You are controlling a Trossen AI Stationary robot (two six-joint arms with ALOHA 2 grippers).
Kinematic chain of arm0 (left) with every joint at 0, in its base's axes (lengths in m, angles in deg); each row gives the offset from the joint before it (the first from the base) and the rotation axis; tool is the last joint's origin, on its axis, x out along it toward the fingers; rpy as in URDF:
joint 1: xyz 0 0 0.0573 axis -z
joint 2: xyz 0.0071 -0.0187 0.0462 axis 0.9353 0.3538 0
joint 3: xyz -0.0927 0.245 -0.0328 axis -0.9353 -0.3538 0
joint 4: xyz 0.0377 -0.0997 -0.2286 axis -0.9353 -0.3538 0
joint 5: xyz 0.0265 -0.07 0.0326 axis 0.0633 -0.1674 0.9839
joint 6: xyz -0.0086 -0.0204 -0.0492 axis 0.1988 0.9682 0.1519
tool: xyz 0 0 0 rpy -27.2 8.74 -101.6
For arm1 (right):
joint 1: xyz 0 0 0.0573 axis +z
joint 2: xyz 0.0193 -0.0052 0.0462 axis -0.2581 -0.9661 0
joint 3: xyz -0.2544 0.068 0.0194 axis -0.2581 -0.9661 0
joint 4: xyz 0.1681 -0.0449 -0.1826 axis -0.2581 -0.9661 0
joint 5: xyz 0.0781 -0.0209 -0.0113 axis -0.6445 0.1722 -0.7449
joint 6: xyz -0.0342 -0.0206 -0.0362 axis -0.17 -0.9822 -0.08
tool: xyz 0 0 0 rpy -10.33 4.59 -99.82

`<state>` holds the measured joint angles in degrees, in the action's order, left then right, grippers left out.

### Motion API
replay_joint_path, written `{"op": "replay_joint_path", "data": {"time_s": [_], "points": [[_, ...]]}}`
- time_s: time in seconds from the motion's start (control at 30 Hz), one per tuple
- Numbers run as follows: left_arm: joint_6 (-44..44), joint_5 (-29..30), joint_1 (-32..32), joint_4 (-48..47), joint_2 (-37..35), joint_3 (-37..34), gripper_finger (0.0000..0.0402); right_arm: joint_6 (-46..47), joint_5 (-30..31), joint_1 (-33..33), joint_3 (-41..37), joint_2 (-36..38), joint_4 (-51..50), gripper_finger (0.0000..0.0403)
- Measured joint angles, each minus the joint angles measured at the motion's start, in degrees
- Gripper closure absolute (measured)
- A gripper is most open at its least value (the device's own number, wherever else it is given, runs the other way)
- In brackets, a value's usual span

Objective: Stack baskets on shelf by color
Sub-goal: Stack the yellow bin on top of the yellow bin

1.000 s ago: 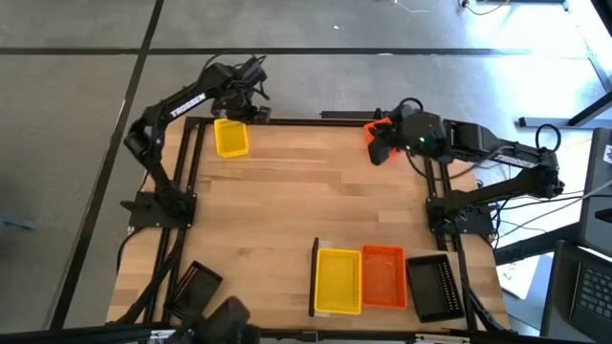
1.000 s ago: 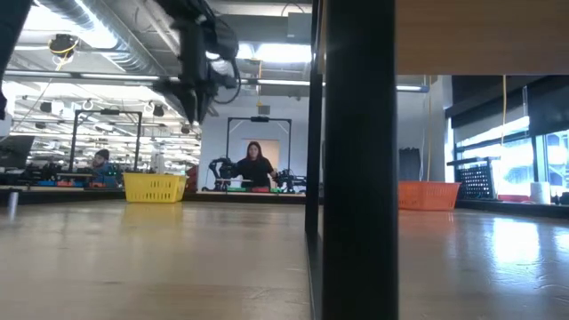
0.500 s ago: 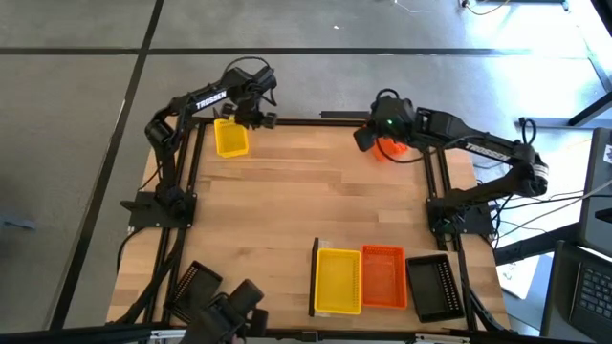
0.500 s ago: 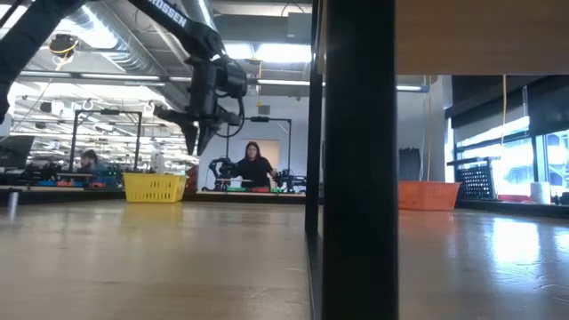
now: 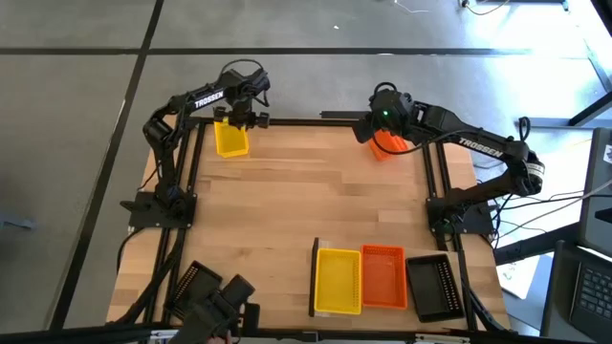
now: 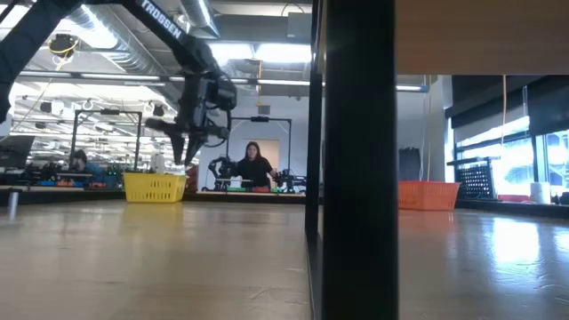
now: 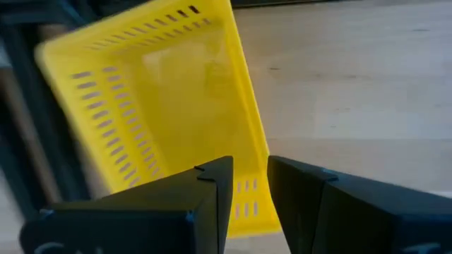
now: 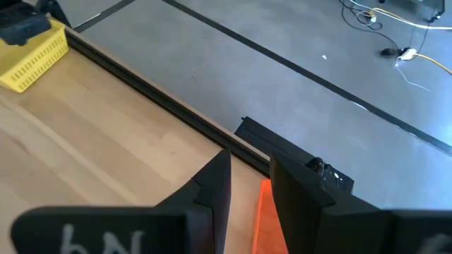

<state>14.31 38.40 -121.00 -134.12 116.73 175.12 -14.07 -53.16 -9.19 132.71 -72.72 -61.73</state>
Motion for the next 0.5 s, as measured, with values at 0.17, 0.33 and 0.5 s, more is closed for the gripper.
{"op": "replay_joint_path", "data": {"time_s": [0.17,0.33,0.5], "points": [[-0.6,-3.2,-1.4,3.2,0.0,-2.6,0.0320,-2.3,0.0,-0.1,0.0,0.0,0.0,0.0306],[-0.6,-3.1,-1.5,4.0,0.0,-3.1,0.0320,-2.8,-0.1,-0.1,0.0,0.1,0.0,0.0306],[-0.6,-3.3,-1.5,6.6,0.0,-3.1,0.0320,-2.8,-0.1,-0.1,0.0,0.1,0.0,0.0306]]}}
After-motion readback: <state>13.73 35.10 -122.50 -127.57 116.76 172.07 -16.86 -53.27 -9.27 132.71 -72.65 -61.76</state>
